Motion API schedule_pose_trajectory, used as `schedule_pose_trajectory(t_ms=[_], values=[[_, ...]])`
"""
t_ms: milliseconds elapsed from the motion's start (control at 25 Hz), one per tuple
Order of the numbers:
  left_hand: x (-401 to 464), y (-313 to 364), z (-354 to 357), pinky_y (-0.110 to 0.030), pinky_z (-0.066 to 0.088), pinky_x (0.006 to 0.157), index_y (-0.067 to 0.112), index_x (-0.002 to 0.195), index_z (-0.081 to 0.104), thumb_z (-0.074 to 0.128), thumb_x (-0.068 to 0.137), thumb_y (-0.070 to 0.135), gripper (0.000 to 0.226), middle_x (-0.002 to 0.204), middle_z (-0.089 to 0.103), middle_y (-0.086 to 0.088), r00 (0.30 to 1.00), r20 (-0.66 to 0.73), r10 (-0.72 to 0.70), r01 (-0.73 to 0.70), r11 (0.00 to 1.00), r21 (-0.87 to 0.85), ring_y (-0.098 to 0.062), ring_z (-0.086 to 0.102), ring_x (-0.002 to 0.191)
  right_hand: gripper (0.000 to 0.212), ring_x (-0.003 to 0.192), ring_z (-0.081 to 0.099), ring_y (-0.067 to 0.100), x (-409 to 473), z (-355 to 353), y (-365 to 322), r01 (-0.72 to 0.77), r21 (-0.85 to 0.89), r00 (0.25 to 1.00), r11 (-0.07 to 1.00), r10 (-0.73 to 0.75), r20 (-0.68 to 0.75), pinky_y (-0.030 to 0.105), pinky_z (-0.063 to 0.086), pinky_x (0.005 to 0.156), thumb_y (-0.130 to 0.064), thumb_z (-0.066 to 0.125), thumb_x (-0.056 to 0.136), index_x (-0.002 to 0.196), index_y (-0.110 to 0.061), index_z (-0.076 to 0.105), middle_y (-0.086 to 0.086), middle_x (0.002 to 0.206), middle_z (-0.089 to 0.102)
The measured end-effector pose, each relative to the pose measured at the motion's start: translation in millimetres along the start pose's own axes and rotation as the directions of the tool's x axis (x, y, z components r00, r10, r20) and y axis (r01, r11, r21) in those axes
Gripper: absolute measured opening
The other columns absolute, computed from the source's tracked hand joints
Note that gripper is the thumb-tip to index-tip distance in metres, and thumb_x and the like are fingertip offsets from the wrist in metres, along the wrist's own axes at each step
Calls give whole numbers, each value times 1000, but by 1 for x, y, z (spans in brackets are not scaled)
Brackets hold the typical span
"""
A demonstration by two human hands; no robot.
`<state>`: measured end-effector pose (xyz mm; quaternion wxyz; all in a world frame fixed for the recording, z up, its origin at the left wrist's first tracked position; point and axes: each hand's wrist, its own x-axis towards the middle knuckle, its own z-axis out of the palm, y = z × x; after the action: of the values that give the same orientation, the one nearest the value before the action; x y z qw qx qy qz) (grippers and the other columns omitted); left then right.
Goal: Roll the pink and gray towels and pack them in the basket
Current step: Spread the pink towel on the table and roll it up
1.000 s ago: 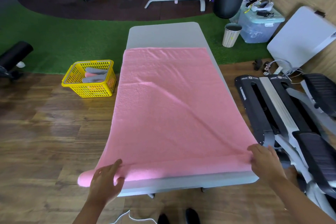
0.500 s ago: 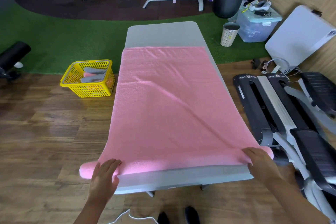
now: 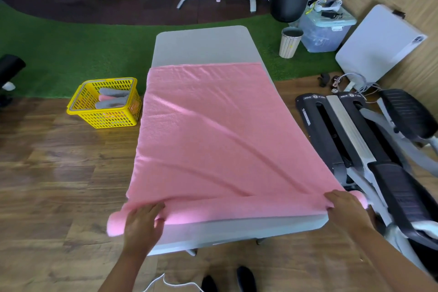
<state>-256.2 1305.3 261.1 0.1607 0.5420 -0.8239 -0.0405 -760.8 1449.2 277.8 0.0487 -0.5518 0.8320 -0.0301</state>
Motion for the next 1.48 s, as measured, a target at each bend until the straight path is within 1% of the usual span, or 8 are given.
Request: schedule_pose_trajectory(t_ms=[160,360,480,680,840,1080,1280,1480], values=[[-18,-33,-6,-59,50,82,17,95,73,38,71,30,44,95,71,-2,995,32,-95,93,994,57,-24,67,89,34,59,65,26,3,-1,-24,258,-34,965,966,-259,-47,39,55,59,-3,74,35,68,-10,71,2,63,66],[-17,-19,-6,-57,49,86,8,100,69,40,75,25,42,99,69,-7,993,-52,-104,106,994,32,-27,63,91,42,76,61,28,0,-3,-30,101,203,994,974,-90,-61,40,52,70,10,75,52,90,-4,65,6,90,63],[-21,-21,-5,-55,49,86,8,94,71,44,76,25,37,96,71,-5,995,-85,-49,49,999,-2,-22,59,91,38,81,65,32,-8,3,-27,158,174,984,972,-141,-104,46,54,77,13,75,57,91,-2,70,10,90,68],[-25,-24,-4,-51,42,92,12,99,68,43,63,31,48,97,69,-1,1000,-19,-20,20,999,39,-15,52,96,49,102,58,30,-10,9,-21,59,181,996,982,-71,60,45,43,99,5,73,62,109,-5,66,8,109,65],[-24,-26,-10,-47,44,88,15,92,71,45,67,36,42,89,71,3,999,-29,-23,24,998,63,-17,63,85,30,106,58,25,4,-10,-34,83,101,984,991,-97,149,41,33,108,-6,63,76,105,-11,69,2,106,67],[-15,-23,-7,-51,48,89,11,105,66,41,74,25,42,103,69,-6,999,-51,0,3,998,69,-25,63,94,35,87,65,31,18,-6,-28,102,152,990,983,-115,79,40,52,81,4,67,69,102,-6,68,9,103,65],[-17,-16,-3,-51,52,86,10,107,64,82,46,-1,65,101,69,-7,1000,13,-16,15,998,68,-28,64,90,47,117,50,25,5,1,-27,4,219,981,976,-46,186,38,40,103,-5,63,77,124,-10,57,2,125,55],[-9,-12,-11,-44,50,71,12,89,72,45,71,20,33,82,72,0,998,-60,36,-28,992,126,-21,69,71,47,120,49,23,7,0,-28,-31,230,981,973,-15,194,34,34,107,-3,61,80,126,-10,55,4,129,55]])
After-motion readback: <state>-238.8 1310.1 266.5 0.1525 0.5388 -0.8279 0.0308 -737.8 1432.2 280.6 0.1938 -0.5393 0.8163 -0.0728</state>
